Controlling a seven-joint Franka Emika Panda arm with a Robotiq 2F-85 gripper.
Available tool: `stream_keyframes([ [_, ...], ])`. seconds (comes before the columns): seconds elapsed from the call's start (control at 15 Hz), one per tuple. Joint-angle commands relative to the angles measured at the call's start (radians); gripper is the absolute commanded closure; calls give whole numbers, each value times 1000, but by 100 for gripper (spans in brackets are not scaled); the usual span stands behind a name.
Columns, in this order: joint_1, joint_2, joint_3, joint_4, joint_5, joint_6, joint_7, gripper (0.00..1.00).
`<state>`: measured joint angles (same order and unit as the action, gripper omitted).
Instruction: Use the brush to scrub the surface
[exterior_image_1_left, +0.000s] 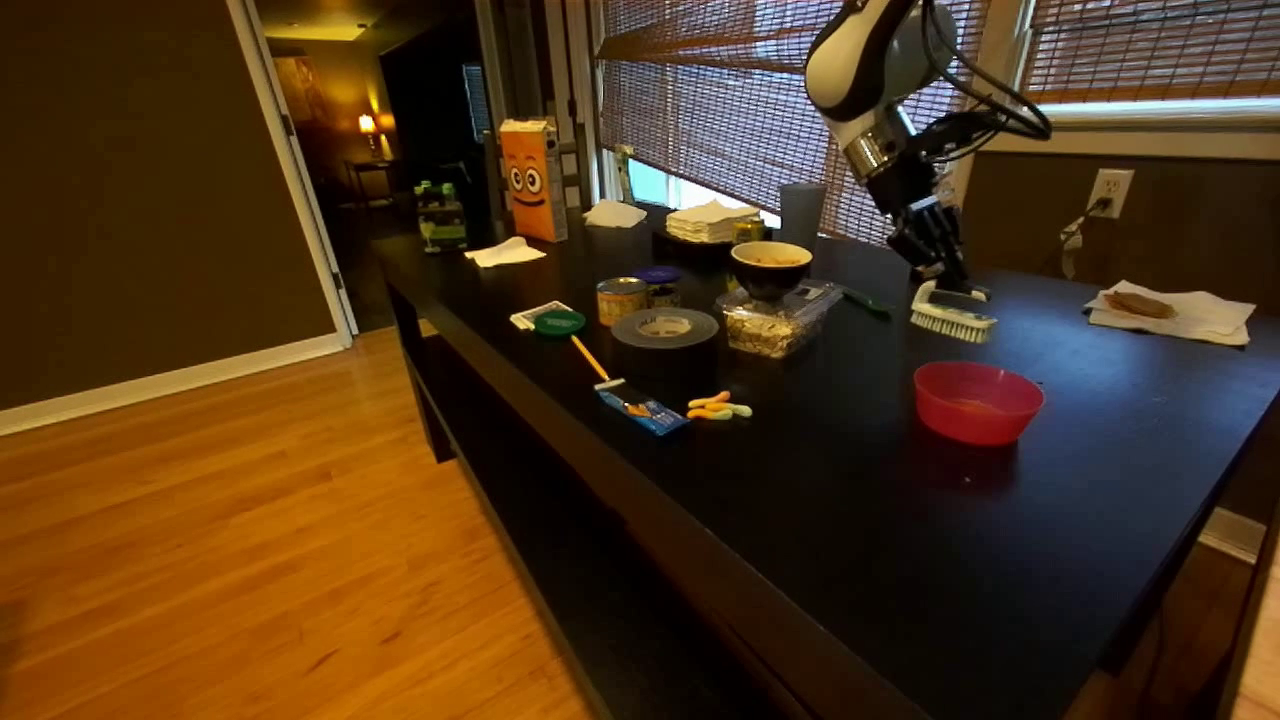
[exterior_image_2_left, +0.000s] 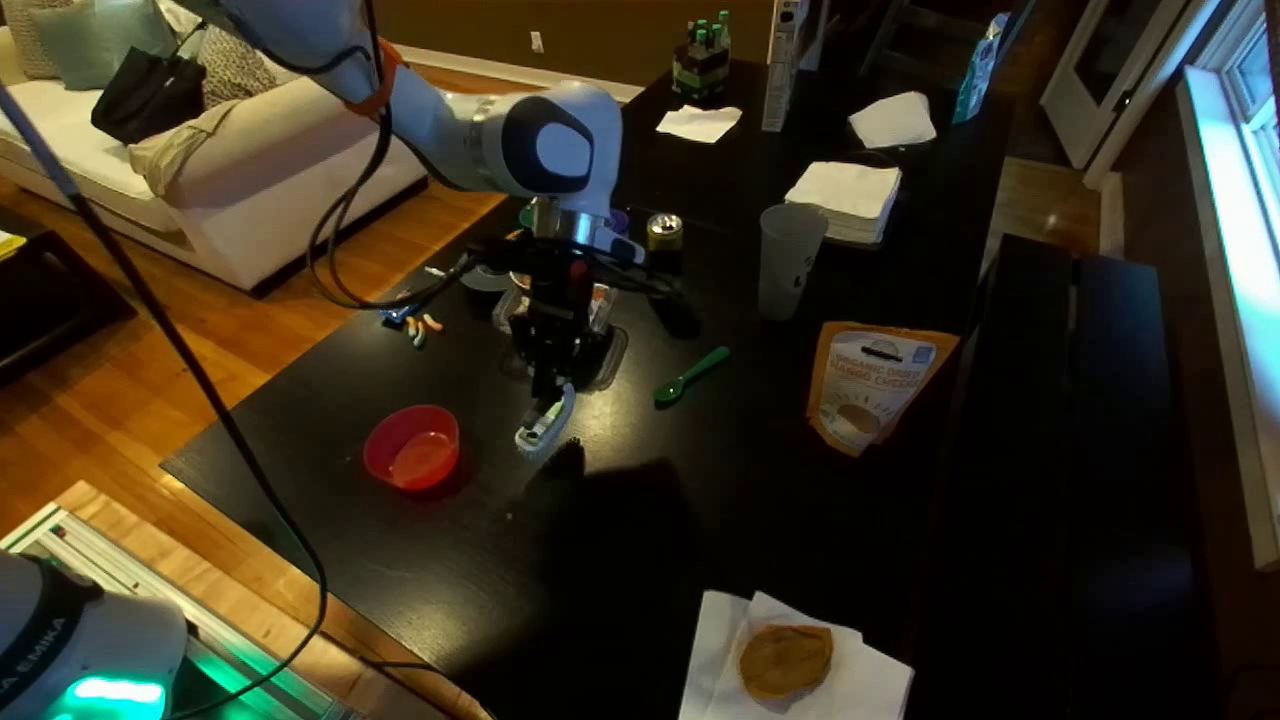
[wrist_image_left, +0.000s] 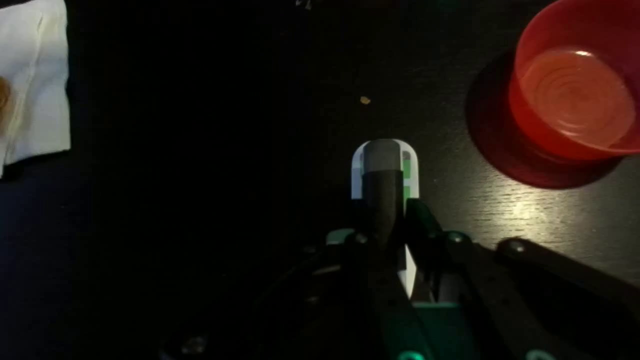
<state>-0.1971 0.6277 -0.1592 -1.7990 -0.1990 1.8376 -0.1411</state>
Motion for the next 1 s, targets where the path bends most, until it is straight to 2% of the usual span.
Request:
stream_keyframes([
  [0.0,-20,-141,14,-22,70,-103,-9,94],
  [0.27,-12,-160,20,57,155,-179,43,94],
  [0.53,4,-112,23,123,215,-82,158,94],
  [0.73,28,-59,5,162,180,12,279,94],
  [0.93,40,-14,-17,195,150,54,357,94],
])
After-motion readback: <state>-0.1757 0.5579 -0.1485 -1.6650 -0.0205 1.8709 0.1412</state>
